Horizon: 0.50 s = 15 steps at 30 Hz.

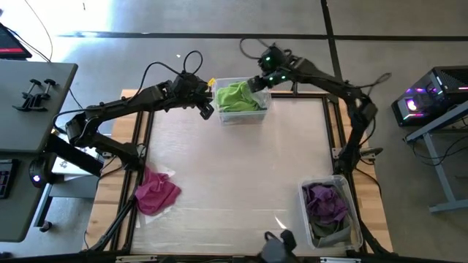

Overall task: Sort towels by color in basket
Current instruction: Adjust the towels in the top transparent bin

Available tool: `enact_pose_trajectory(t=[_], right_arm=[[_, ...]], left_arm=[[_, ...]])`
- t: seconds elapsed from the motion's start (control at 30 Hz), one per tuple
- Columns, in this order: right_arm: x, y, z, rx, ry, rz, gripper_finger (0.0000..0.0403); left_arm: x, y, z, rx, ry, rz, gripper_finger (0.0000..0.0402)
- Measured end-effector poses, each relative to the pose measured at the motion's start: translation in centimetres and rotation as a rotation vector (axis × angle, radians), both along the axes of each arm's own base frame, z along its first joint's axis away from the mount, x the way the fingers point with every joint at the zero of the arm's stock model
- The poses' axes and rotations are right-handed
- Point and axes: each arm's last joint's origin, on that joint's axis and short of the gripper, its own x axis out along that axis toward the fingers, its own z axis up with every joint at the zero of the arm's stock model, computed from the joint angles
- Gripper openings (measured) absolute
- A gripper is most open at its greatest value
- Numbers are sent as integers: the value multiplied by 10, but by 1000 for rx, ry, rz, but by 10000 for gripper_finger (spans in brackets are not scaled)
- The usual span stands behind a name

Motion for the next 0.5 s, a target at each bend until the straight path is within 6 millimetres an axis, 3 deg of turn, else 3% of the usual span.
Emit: enact_pose_trajectory(t=[0.2, 0.37, 0.5], right_arm=[[33, -6, -50, 38, 64, 32, 10], [44, -8, -77, 34, 135, 35, 16], [46, -11, -80, -11, 159, 13, 18]], left_arm=[[-3, -3, -2, -75, 4, -60, 108], [-12, -10, -3, -151, 47, -44, 108], [-19, -15, 4, -176, 17, -80, 108]])
